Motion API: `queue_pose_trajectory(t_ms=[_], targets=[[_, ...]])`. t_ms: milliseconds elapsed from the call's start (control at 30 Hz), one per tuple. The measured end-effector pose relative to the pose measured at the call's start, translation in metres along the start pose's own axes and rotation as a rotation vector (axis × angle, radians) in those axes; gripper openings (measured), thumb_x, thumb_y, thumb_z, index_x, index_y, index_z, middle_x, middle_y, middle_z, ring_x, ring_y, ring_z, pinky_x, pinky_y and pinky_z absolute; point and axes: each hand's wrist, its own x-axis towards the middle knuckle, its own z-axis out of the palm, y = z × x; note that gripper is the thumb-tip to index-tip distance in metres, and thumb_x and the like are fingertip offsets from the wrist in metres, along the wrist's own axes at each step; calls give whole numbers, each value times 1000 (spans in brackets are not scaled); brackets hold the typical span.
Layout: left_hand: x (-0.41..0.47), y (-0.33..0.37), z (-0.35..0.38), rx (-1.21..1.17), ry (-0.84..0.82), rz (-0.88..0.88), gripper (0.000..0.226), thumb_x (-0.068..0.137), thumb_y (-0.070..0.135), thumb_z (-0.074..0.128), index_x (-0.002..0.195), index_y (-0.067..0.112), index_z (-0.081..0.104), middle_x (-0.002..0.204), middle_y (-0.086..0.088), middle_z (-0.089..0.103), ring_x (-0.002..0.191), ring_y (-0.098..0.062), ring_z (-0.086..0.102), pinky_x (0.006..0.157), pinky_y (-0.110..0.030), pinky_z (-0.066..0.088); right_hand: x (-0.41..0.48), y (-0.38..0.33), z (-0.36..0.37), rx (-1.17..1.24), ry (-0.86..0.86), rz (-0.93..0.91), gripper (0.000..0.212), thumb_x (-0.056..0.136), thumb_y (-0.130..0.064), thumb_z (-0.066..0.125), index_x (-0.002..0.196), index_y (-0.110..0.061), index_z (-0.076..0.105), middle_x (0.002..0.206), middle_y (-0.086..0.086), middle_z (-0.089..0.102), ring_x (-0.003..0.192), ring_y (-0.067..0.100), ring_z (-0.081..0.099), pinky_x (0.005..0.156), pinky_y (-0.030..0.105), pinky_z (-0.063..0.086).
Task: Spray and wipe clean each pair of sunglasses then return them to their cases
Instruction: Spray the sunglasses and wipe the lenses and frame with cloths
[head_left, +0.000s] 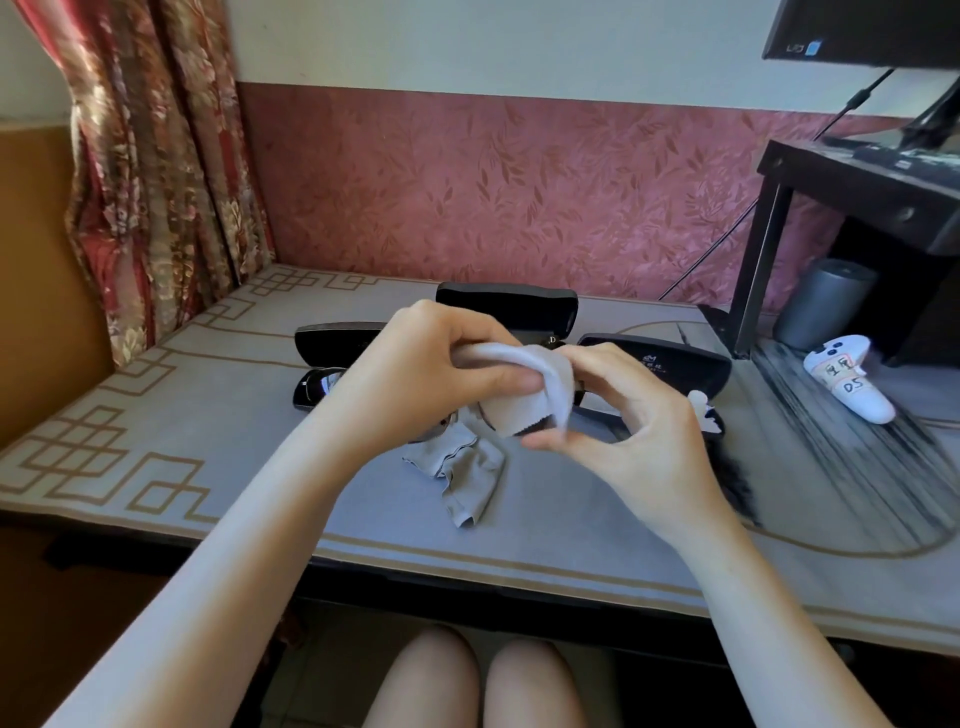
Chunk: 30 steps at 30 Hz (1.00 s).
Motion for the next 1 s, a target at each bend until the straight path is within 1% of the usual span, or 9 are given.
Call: queue_pose_trajectory(t_ms=[100, 200, 267, 367, 500, 600, 733, 900, 1000], targets=[[6, 5, 6, 40, 32, -11, 17, 74, 31, 80, 74, 16, 73, 49, 10, 60, 35, 2, 45, 38, -9, 31, -1, -1, 1, 17, 12, 38, 50, 69, -18, 85, 115, -17, 67, 101, -6, 66, 102, 18, 62, 93, 41, 48], [10, 5, 14, 121, 91, -21, 27, 70, 41, 81, 69, 16, 71, 57, -1, 65, 48, -4, 52, 46, -22, 39, -3, -1, 3, 78, 56, 95, 52, 64, -25, 88, 111, -27, 67, 101, -7, 70, 101, 17, 64, 94, 50, 48], [10, 5, 15, 136, 88, -15, 24, 75, 40, 77, 70, 17, 71, 58, -3, 64, 45, -2, 47, 44, -16, 35, -3, -1, 1, 81, 65, 94, 48, 64, -27, 88, 108, -23, 69, 98, -4, 70, 98, 19, 64, 92, 52, 49], [8, 3, 9, 121, 9, -24, 19, 86, 31, 69, 75, 16, 72, 56, -4, 59, 38, -4, 38, 38, -11, 27, -5, 1, 0, 66, 63, 72, 42, 66, -17, 86, 104, -13, 69, 96, 1, 69, 97, 17, 65, 92, 44, 50], [6, 0, 0, 112, -76, -41, 13, 90, 19, 63, 83, 16, 74, 51, 8, 51, 36, -4, 36, 39, -10, 26, -7, 3, 1, 70, 63, 47, 46, 66, -21, 84, 109, -21, 68, 101, -9, 69, 102, 18, 64, 98, 42, 49], [6, 0, 1, 75, -35, -52, 9, 84, 23, 72, 78, 16, 74, 47, 11, 53, 33, -1, 38, 38, -9, 27, -5, 3, 3, 48, 49, 44, 45, 67, -21, 84, 109, -18, 69, 97, -9, 68, 98, 16, 64, 93, 34, 49], [6, -1, 8, 65, 23, -68, 22, 82, 29, 73, 65, 16, 67, 38, 14, 47, 30, 0, 38, 35, -7, 23, -5, 3, 4, 10, 34, 32, 38, 67, -21, 84, 101, -12, 69, 89, -4, 68, 89, 10, 63, 85, 18, 46], [7, -7, 3, 119, -20, -48, 25, 89, 32, 63, 83, 9, 73, 72, -21, 65, 54, -17, 46, 49, -21, 33, -7, 4, 4, 82, 46, 26, 49, 67, -19, 85, 112, -14, 68, 101, -2, 70, 103, 20, 65, 98, 38, 50], [4, -4, -3, 112, -63, -23, 21, 86, 37, 65, 90, 17, 73, 64, 0, 67, 49, -10, 53, 47, -20, 42, -7, 6, 3, 118, 60, 28, 49, 67, -12, 86, 110, -24, 68, 103, -4, 70, 103, 18, 65, 98, 43, 49]])
